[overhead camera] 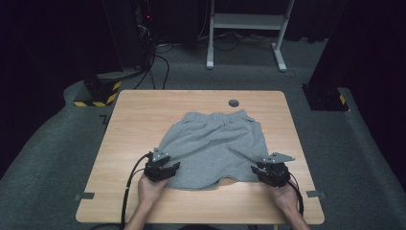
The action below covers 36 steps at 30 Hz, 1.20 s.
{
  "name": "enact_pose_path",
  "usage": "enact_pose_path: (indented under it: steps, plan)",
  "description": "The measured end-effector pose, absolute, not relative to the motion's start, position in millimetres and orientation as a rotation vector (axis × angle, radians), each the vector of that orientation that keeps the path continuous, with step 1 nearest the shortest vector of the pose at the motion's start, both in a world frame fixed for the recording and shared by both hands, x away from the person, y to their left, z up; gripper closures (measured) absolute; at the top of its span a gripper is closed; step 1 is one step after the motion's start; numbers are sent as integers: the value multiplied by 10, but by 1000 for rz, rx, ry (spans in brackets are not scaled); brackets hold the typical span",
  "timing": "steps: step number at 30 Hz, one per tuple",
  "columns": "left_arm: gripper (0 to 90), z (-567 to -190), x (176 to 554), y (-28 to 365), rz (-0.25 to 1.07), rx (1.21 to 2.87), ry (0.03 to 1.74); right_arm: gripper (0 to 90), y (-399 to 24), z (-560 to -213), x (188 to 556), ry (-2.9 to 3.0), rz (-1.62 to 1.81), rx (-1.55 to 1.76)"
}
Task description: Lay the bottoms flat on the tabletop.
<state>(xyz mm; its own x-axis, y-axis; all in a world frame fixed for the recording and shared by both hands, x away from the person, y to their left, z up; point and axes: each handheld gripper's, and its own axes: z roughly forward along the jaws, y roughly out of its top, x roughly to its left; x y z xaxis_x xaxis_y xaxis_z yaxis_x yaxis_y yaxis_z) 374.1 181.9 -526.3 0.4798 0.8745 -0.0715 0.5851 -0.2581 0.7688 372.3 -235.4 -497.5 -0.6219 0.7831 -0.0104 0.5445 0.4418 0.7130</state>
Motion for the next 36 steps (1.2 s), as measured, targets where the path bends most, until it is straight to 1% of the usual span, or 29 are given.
enact_pose_path:
  steps: [7,12,19,24,30,36]
  plan:
    - [426,-5265,3716,1742,547,2016,1184,694,-2369,-5029,3651,2355,936,1145]
    - [413,-5266,3717,1741,549,2010,1197,712,-2318,-5109,3654,2394,885,1145]
    - [399,-5264,3717,1740,558,2014,1201,870,-2344,-5107,3606,2447,910,1096]
    - [397,-5265,3716,1738,557,2014,1202,887,-2421,-5063,3557,2448,929,1079]
    - [396,-5264,3717,1739,559,2015,1202,889,-2475,-4908,3504,2435,965,1064]
    - [393,-5265,3716,1737,563,2016,1202,885,-2495,-4956,3429,2481,914,1052]
